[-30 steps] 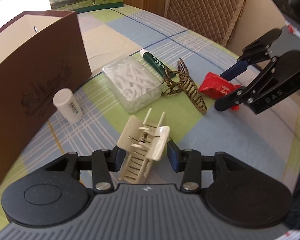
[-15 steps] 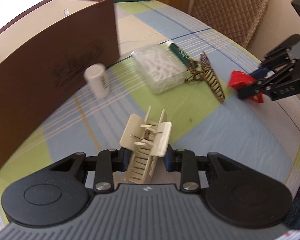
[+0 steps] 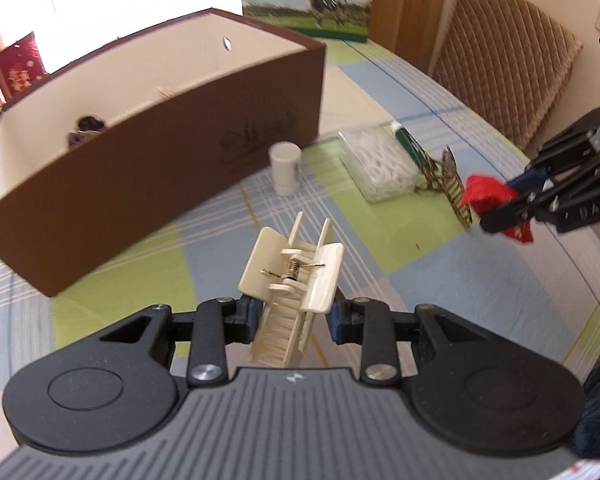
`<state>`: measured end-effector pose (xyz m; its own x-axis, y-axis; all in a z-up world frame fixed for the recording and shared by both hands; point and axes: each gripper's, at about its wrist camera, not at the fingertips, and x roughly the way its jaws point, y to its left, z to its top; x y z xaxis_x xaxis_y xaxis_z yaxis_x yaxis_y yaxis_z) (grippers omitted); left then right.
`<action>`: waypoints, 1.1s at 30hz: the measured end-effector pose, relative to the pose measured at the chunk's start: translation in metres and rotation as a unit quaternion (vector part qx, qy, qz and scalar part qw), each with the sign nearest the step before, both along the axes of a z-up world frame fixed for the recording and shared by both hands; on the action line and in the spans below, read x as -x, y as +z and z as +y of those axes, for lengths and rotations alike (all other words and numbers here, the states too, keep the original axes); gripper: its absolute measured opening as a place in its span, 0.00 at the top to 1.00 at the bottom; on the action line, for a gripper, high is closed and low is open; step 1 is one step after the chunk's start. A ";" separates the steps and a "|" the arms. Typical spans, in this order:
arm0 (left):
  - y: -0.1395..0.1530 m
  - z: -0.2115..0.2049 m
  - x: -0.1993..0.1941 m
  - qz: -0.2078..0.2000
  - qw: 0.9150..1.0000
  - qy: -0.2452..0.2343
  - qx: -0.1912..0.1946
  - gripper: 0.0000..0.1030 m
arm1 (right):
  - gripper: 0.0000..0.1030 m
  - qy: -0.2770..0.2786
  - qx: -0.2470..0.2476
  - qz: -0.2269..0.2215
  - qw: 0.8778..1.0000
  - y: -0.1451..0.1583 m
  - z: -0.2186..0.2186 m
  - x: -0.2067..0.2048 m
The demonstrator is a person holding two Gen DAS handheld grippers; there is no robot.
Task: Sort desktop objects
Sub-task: 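Lift the red packet and white clip with both tools and carry them over the box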
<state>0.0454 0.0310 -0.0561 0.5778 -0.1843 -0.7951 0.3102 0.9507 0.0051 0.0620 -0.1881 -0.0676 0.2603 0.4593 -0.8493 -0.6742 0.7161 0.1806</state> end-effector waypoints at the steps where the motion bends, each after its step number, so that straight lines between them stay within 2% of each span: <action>1: 0.003 0.002 0.001 -0.004 1.000 0.003 0.001 0.73 | 0.78 0.006 -0.004 0.001 1.000 0.001 0.005 0.001; 7: 0.012 0.011 0.007 -0.015 1.000 0.018 0.008 0.73 | 0.78 0.035 -0.012 0.004 0.999 0.002 0.030 0.009; 17: 0.015 0.023 0.012 -0.018 0.999 0.027 0.010 0.73 | 0.78 0.050 -0.014 0.007 0.999 0.000 0.047 0.014; 33: 0.038 0.049 -0.013 -0.040 0.997 0.065 0.006 0.73 | 0.78 0.073 -0.040 -0.036 0.996 0.030 0.091 -0.012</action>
